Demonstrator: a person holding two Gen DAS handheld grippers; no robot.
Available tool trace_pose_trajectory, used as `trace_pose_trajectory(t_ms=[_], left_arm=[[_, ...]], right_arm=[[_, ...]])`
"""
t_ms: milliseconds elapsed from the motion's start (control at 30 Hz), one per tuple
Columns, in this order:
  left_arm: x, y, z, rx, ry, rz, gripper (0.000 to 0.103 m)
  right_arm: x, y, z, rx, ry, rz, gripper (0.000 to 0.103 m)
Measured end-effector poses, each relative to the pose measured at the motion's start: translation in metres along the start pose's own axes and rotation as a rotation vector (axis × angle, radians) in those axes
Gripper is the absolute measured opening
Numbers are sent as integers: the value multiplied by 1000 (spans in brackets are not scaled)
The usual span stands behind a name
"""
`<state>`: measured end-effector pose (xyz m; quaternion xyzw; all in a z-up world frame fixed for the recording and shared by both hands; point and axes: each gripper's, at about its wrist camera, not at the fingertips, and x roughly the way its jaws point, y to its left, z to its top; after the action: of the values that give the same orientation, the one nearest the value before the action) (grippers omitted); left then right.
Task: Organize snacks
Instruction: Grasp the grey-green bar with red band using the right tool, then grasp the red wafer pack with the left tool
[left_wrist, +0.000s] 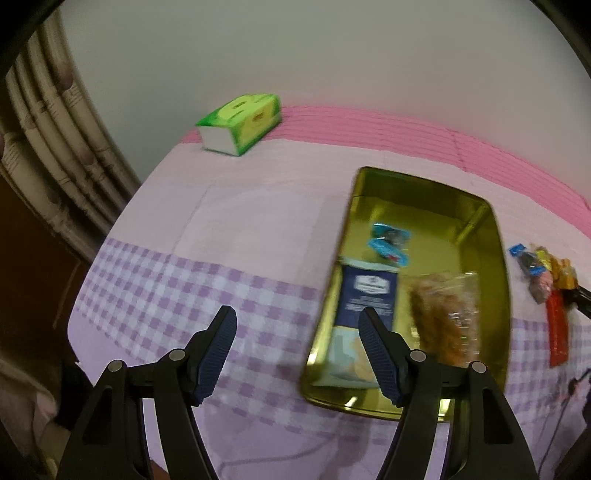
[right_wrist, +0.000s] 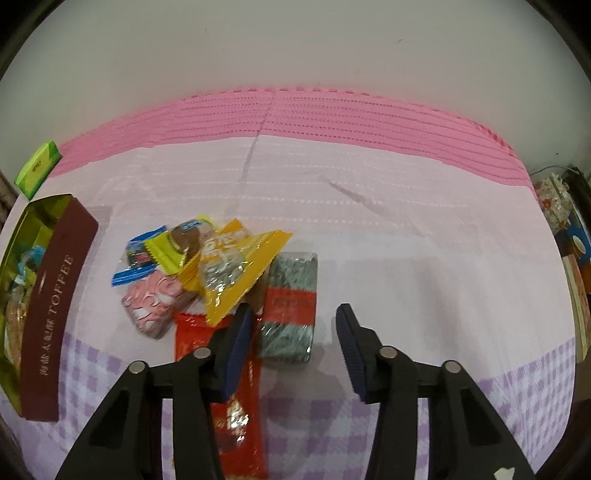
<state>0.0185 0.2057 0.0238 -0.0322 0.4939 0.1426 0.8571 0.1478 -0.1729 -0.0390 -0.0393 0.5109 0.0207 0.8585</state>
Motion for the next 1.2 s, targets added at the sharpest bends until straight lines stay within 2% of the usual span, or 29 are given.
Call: trace_pose_trajectory(t_ms=[200, 400, 667, 767, 900, 1200], left_arm=[[-13, -41, 8, 64, -4, -58, 69], [-19, -97, 12, 168, -2, -113, 69], [-20, -178, 8, 263, 33, -258, 69], [-18, -201, 2, 284, 31, -271, 69], [-12, -233, -8, 299, 79, -318, 69], [-4, -289, -17, 338, 129, -353, 69]], right_arm=[[11, -7, 0, -14, 1, 38, 24], [8, -16, -9, -53, -9, 25, 24], [-10, -52, -45, 5, 2, -30, 24], [-16, -63, -56, 21, 4, -59, 24], [-21, -71, -65, 37, 6, -69, 24], [-23, -80, -73, 61, 20, -43, 24]])
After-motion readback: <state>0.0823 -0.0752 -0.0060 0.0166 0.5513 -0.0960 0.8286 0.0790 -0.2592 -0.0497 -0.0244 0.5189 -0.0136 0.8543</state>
